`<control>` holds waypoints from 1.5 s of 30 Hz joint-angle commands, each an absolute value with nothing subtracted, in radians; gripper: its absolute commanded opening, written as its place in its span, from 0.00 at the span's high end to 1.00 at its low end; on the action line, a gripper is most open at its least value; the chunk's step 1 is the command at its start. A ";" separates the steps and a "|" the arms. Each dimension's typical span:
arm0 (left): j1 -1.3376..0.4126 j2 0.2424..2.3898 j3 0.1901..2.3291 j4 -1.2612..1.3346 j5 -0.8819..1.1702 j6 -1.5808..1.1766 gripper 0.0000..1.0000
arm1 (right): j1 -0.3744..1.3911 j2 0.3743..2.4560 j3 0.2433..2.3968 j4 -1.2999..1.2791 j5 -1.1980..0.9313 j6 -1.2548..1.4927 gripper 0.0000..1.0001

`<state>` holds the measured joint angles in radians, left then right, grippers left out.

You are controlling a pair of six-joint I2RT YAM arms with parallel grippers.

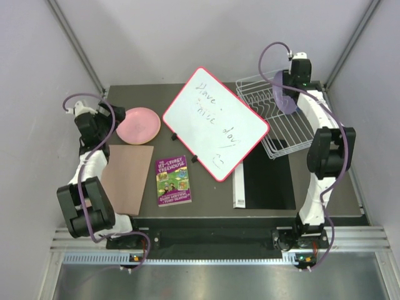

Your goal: Unload the plates from the dish rack

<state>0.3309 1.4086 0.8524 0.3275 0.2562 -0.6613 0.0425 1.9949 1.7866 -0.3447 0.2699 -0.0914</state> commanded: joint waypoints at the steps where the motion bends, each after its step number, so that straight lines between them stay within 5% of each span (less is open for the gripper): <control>1: 0.316 1.318 0.841 0.394 0.319 -0.673 0.01 | 0.034 2.026 1.873 -0.367 0.340 -0.143 0.58; 3: 0.311 1.299 0.831 0.394 0.311 -0.667 0.01 | 0.034 2.032 1.875 -0.367 0.334 -0.146 0.87; 5: 0.308 1.279 0.822 0.402 0.302 -0.666 0.01 | 0.037 2.033 1.878 -0.370 0.330 -0.150 1.00; 15: 0.291 1.298 0.801 0.420 0.302 -0.675 0.01 | 0.121 1.977 1.833 -0.276 0.540 -0.179 1.00; 23: 0.256 1.315 0.802 0.417 0.296 -0.672 0.01 | 0.256 1.930 1.602 0.268 1.024 -0.464 1.00; 33: 0.207 1.312 0.808 0.387 0.268 -0.646 0.01 | 0.284 1.829 1.390 0.713 1.135 -0.675 1.00; 41: 0.180 1.284 0.831 0.356 0.275 -0.623 0.01 | 0.284 1.637 1.350 0.556 1.097 -0.568 1.00; 45: 0.129 1.272 0.861 0.356 0.314 -0.612 0.02 | 0.272 1.522 1.449 0.062 0.852 -0.205 1.00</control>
